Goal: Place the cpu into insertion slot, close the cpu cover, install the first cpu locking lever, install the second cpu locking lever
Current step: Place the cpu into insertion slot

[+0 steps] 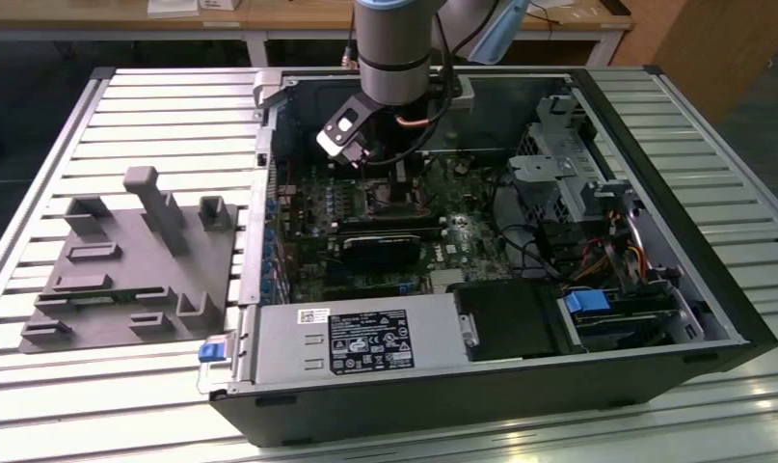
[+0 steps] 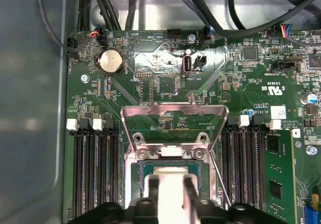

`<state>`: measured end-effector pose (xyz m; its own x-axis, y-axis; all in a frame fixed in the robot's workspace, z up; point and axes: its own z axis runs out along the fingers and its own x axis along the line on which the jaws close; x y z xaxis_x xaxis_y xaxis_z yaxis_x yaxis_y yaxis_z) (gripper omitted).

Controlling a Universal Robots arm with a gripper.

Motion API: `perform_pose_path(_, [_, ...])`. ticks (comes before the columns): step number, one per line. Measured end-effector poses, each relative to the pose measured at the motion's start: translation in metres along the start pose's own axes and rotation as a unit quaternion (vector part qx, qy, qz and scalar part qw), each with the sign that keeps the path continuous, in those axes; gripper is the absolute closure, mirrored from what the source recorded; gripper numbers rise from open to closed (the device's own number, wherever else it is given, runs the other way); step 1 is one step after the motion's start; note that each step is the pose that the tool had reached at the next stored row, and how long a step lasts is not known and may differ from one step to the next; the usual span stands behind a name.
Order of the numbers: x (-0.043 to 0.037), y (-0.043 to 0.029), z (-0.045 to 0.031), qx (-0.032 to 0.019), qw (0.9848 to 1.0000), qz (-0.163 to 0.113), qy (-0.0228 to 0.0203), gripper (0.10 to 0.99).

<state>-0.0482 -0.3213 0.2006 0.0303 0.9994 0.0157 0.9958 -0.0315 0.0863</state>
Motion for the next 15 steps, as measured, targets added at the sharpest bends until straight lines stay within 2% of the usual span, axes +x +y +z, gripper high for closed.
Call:
perform_pose_path(2, [0.0,0.0,-0.0002,0.0,1.0,0.0,0.0,0.847])
perform_pose_path(3, [0.0,0.0,-0.0003,0.0,1.0,0.0,0.0,0.847])
perform_pose_path(5, [0.0,0.0,-0.0005,0.0,1.0,0.0,0.0,0.965])
perform_pose_path(15, [0.0,-0.0024,-0.0012,-0.0001,1.0,0.0,0.0004,0.984])
